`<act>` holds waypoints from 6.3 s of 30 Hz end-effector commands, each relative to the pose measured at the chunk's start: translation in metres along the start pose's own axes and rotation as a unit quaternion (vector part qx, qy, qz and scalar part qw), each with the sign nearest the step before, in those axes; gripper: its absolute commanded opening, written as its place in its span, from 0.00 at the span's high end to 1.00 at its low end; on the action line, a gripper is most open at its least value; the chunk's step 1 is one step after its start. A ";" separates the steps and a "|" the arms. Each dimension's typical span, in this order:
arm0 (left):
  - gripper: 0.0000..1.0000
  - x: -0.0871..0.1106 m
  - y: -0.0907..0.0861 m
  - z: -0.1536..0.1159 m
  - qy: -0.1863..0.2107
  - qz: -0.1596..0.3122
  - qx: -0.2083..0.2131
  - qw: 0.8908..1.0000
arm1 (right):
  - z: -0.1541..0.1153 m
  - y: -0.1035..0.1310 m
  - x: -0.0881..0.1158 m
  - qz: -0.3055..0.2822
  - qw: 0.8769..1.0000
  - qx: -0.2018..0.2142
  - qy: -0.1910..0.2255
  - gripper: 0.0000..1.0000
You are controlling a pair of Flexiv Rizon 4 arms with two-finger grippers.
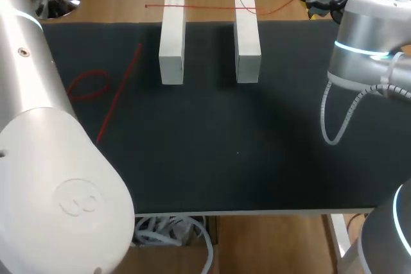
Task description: Grab the tape and strap the tape.
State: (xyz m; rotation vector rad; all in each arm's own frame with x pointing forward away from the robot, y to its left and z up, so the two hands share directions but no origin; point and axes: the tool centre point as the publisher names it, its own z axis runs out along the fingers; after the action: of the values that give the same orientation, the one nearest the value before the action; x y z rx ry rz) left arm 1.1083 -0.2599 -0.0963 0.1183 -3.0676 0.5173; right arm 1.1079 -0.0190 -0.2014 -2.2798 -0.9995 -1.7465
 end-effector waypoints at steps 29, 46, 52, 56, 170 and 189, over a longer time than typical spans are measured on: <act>1.00 -0.002 -0.023 0.003 0.023 0.015 -0.062 0.998 | 0.000 0.000 -0.001 0.000 1.000 0.000 0.002 1.00; 1.00 -0.001 -0.025 0.003 0.025 0.019 -0.069 0.997 | 0.000 0.000 -0.001 0.000 1.000 0.000 0.002 1.00; 1.00 -0.001 -0.025 0.003 0.025 0.019 -0.069 0.997 | 0.000 0.000 -0.001 0.000 1.000 0.000 0.002 1.00; 1.00 -0.001 -0.025 0.003 0.025 0.019 -0.069 0.997 | 0.001 0.005 0.000 -0.026 0.999 -0.011 -0.036 1.00; 1.00 -0.001 -0.025 0.003 0.025 0.019 -0.069 0.997 | 0.008 0.031 0.059 -0.846 0.493 -0.041 -0.200 1.00; 1.00 -0.001 -0.025 0.003 0.025 0.019 -0.069 0.997 | 0.015 0.011 0.073 -0.851 0.490 -0.060 -0.176 1.00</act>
State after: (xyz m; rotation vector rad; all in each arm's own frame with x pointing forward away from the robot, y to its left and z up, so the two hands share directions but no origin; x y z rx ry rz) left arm 1.1083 -0.2828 -0.0934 0.0446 -3.0561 0.3187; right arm 1.1359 0.0089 -0.1371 -1.0111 -4.0735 -1.1177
